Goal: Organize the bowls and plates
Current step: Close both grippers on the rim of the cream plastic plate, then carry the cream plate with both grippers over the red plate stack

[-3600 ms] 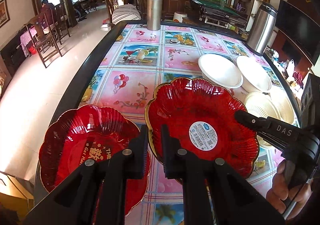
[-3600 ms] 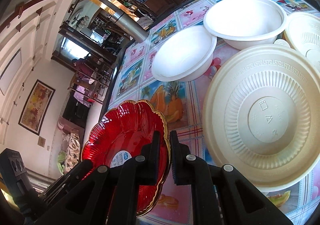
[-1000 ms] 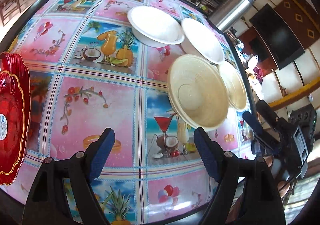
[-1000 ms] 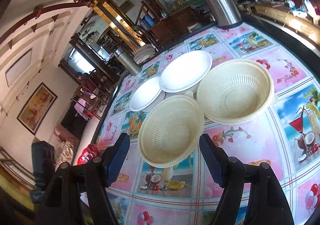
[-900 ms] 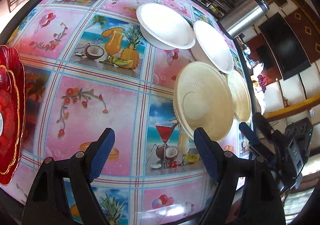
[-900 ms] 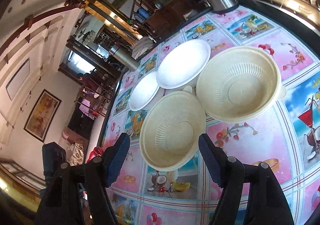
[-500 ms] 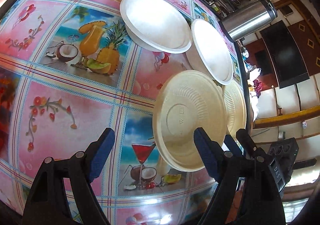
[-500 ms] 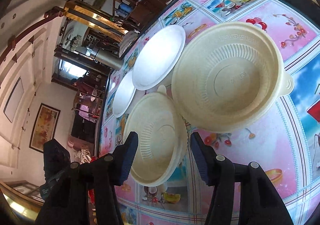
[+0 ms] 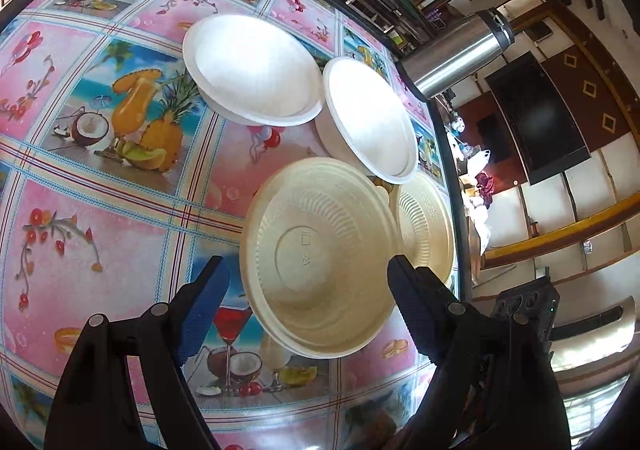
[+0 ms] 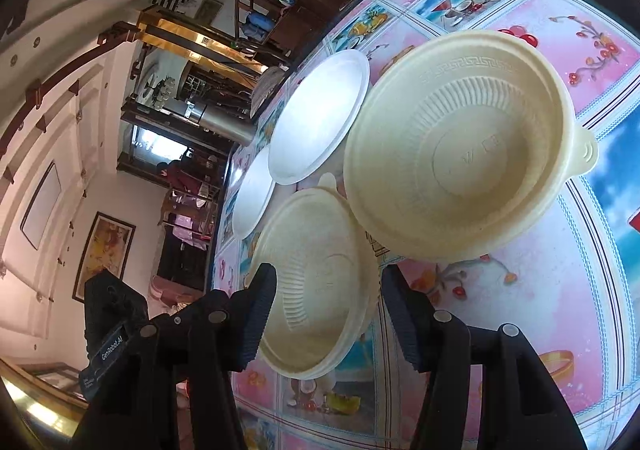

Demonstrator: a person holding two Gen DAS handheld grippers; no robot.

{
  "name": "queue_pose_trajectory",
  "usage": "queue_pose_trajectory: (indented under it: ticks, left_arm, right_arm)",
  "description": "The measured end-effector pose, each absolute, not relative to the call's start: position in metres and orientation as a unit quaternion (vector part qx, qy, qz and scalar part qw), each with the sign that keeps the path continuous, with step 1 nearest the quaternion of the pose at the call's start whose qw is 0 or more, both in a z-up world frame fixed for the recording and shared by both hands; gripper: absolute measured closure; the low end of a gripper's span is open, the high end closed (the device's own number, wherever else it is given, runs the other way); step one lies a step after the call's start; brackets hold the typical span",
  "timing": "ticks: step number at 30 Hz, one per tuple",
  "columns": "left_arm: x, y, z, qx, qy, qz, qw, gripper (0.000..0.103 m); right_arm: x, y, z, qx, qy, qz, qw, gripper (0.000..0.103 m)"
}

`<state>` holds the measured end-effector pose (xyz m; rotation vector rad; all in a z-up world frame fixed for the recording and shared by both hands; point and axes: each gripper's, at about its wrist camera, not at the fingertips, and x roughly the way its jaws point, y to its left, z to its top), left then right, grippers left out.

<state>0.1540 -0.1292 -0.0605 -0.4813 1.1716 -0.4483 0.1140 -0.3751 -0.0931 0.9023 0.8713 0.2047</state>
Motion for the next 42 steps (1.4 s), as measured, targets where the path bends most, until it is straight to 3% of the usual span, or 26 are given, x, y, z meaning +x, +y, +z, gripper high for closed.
queue_pose_trajectory:
  ticks: [11, 15, 20, 29, 32, 39, 42]
  left_arm:
    - [0.163, -0.139, -0.076, -0.213, 0.54, -0.183, 0.793, 0.022]
    - [0.159, -0.138, -0.073, -0.197, 0.532, -0.176, 0.805, 0.037]
    - [0.157, -0.14, -0.076, -0.194, 0.534, -0.178, 0.804, 0.039]
    - [0.159, -0.14, -0.08, -0.193, 0.535, -0.173, 0.804, 0.056]
    - [0.159, -0.138, -0.083, -0.193, 0.535, -0.17, 0.805, 0.063]
    - [0.159, -0.134, -0.091, -0.189, 0.543, -0.159, 0.803, 0.091]
    - [0.159, -0.13, -0.094, -0.201, 0.545, -0.16, 0.798, 0.096]
  right_arm:
    - [0.112, -0.377, -0.101, 0.423, 0.411, 0.074, 0.804, 0.051]
    - [0.114, -0.379, -0.103, 0.424, 0.414, 0.068, 0.803, 0.059]
    - [0.115, -0.38, -0.106, 0.428, 0.415, 0.066, 0.8, 0.062]
    - [0.116, -0.384, -0.109, 0.431, 0.415, 0.062, 0.799, 0.065]
    - [0.118, -0.381, -0.11, 0.431, 0.416, 0.067, 0.798, 0.07]
    - [0.121, -0.376, -0.112, 0.416, 0.42, 0.064, 0.804, 0.092]
    - [0.121, -0.375, -0.112, 0.413, 0.419, 0.061, 0.807, 0.093]
